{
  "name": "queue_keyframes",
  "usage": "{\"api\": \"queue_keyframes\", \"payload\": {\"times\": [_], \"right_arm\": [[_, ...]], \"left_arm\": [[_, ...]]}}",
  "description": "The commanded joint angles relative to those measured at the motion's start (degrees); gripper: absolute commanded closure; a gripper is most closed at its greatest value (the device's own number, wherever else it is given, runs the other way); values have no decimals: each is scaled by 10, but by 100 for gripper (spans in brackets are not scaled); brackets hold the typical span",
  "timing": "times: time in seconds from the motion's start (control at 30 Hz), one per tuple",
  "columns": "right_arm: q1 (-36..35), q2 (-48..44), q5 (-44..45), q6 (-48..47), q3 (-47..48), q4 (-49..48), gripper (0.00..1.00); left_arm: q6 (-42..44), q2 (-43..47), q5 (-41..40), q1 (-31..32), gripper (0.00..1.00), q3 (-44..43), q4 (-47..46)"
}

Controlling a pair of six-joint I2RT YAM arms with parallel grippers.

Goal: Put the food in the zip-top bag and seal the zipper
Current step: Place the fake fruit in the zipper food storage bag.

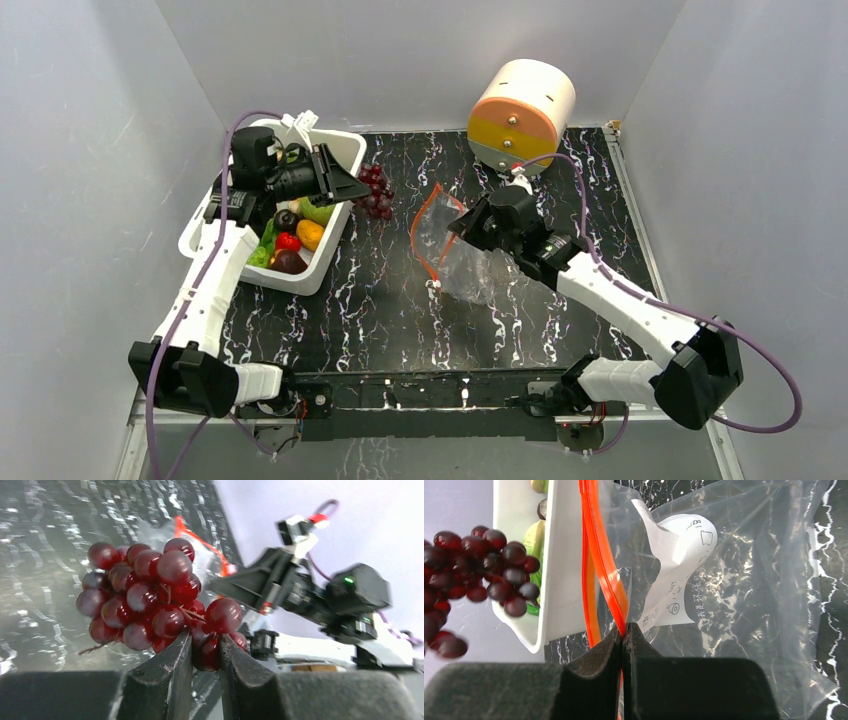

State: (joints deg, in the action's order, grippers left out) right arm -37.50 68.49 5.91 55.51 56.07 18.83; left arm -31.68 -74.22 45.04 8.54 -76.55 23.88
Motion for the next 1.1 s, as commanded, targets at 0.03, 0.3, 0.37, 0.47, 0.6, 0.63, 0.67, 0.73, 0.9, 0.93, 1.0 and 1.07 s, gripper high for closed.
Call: {"api": "queue_keyframes", "payload": {"times": [0.03, 0.3, 0.37, 0.47, 0.6, 0.63, 0.67, 0.73, 0.9, 0.93, 1.0, 1.07], "right_arm": [[-1, 31, -35, 15, 14, -66, 100], [-1, 68, -115, 32, 12, -135, 100], [-1, 72, -138, 33, 12, -153, 100], [-1, 72, -168, 35, 11, -171, 100], [-1, 55, -187, 29, 2, -183, 100], [-1, 47, -187, 28, -2, -186, 100], [-1, 39, -187, 27, -8, -188, 100], [-1, 23, -186, 24, -19, -192, 100], [0, 9, -193, 20, -31, -198, 100], [-1, 9, -198, 20, -32, -202, 100], [-1, 11, -207, 18, -33, -212, 100], [-1, 16, -221, 12, -32, -229, 100]], "left_arm": [[-104, 42, 137, 22, 86, 47, -132], [-244, 69, 152, 69, 86, 137, -319], [-247, 63, 148, 79, 87, 152, -331], [-234, 55, 144, 83, 88, 171, -339], [-175, 42, 126, 83, 89, 181, -296], [-157, 38, 120, 84, 90, 182, -280], [-139, 36, 115, 84, 90, 181, -264], [-110, 30, 101, 84, 90, 181, -235], [-83, 25, 83, 83, 90, 194, -218], [-81, 23, 82, 83, 90, 197, -219], [-74, 17, 80, 84, 90, 209, -228], [-73, 6, 84, 84, 89, 221, -235]]}}
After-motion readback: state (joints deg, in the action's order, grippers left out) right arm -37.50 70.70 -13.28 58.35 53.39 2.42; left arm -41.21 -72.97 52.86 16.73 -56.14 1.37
